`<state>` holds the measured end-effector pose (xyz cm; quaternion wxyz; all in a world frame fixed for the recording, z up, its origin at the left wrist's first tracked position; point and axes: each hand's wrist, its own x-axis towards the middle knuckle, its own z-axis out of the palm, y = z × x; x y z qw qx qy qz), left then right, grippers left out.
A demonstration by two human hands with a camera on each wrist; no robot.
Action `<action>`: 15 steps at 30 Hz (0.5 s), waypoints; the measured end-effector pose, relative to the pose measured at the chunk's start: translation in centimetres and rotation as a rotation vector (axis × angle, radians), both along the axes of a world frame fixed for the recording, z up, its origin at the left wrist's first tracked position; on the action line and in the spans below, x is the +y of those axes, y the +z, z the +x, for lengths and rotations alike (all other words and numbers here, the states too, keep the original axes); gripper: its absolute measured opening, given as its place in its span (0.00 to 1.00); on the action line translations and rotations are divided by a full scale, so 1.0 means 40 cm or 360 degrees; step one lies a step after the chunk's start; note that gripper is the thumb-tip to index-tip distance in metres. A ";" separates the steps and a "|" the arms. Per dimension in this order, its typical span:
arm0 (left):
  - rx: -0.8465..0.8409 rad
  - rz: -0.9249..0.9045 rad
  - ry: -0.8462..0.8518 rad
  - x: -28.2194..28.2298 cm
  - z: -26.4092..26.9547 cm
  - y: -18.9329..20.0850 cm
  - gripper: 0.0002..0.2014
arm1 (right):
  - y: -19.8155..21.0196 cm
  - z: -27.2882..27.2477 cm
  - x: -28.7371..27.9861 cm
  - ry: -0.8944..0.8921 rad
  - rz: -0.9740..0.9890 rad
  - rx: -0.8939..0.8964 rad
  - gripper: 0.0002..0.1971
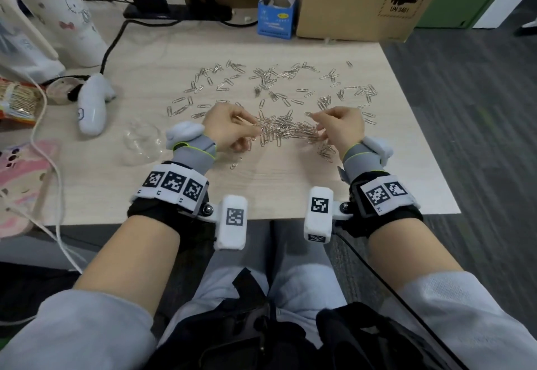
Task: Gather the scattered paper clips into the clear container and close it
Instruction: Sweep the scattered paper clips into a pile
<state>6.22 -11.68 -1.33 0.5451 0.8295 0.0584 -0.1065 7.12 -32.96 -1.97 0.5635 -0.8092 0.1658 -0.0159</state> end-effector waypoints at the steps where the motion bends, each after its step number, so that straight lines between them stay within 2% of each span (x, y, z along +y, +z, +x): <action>1: -0.0019 0.0139 0.0024 0.019 -0.002 0.001 0.08 | -0.002 -0.002 -0.007 -0.0050 -0.0137 0.0006 0.08; 4: 0.0078 0.0469 -0.0011 0.051 -0.019 0.007 0.14 | -0.001 -0.009 -0.027 -0.0104 -0.0300 0.0137 0.09; 7: 0.0231 0.0522 -0.0099 0.054 -0.031 0.002 0.15 | 0.009 -0.024 -0.047 0.0072 -0.0313 0.0381 0.21; 8: 0.0240 0.0541 -0.0098 0.052 -0.032 -0.003 0.16 | 0.015 -0.031 -0.050 0.0149 -0.0282 0.0433 0.22; 11: 0.0160 0.0667 -0.0085 0.036 -0.034 -0.015 0.13 | 0.020 -0.048 -0.054 0.0308 -0.0380 0.0521 0.16; 15: 0.0163 0.0455 0.0052 0.012 -0.024 -0.021 0.08 | -0.003 -0.030 -0.045 0.0313 -0.0536 0.0472 0.11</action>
